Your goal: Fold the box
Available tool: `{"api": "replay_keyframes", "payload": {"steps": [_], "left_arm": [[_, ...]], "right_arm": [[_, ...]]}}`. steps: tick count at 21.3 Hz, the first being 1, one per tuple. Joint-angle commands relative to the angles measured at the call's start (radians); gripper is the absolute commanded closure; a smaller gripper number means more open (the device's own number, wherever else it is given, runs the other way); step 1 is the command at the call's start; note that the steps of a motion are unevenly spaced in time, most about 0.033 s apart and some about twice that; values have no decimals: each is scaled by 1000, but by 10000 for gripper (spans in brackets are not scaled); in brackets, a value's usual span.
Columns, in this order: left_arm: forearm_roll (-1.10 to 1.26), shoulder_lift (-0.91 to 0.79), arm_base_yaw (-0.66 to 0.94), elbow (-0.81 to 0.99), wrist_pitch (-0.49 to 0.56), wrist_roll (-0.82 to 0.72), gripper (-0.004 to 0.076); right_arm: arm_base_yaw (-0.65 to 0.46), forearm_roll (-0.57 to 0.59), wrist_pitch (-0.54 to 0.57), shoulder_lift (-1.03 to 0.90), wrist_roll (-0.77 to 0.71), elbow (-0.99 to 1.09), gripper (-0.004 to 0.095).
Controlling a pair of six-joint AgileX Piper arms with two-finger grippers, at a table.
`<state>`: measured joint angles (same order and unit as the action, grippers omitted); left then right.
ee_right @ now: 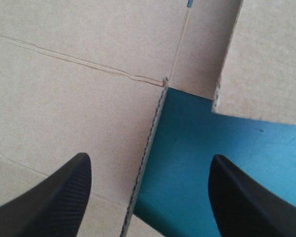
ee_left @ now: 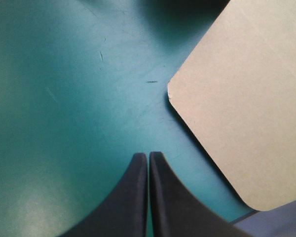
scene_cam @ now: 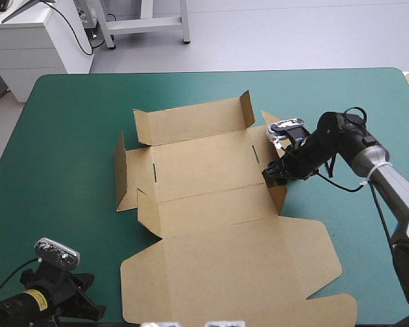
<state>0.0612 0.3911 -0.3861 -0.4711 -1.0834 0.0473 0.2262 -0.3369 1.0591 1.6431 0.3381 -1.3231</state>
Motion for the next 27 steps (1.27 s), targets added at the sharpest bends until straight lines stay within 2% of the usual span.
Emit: {"api": "replay_keyframes", "payload": {"steps": [1, 4, 8, 9, 10, 11, 12, 13, 19, 21, 27], "left_arm": [[7, 11, -5, -23, 45, -3, 731], [7, 11, -5, -23, 45, -3, 731], [7, 11, -5, -23, 45, -3, 731], [7, 11, -5, -23, 45, -3, 731], [7, 11, -5, -23, 45, -3, 731], [7, 11, -5, -23, 45, -3, 731], [7, 11, -5, -23, 45, -3, 731], [7, 11, -5, -23, 45, -3, 731], [7, 11, -5, -23, 45, -3, 731], [7, 11, -5, -23, 45, -3, 731], [7, 11, -5, -23, 45, -3, 731]], "right_arm": [[2, -31, -2, -11, 1, -29, 280], [2, -38, 2, 14, 1, -29, 306], [2, -44, 5, 47, 1, -29, 482], [2, -44, 5, 46, 14, -29, 586], [2, -44, 5, 46, 16, -29, 633], [2, -44, 2, 46, 35, -29, 774], [2, -47, -1, 46, 48, -29, 813], [2, -62, -6, 46, 76, -29, 932], [2, -47, -14, 46, 143, -114, 927], [2, -21, -14, 48, 234, -215, 927], [2, -11, -14, 61, 463, -330, 928]]}}
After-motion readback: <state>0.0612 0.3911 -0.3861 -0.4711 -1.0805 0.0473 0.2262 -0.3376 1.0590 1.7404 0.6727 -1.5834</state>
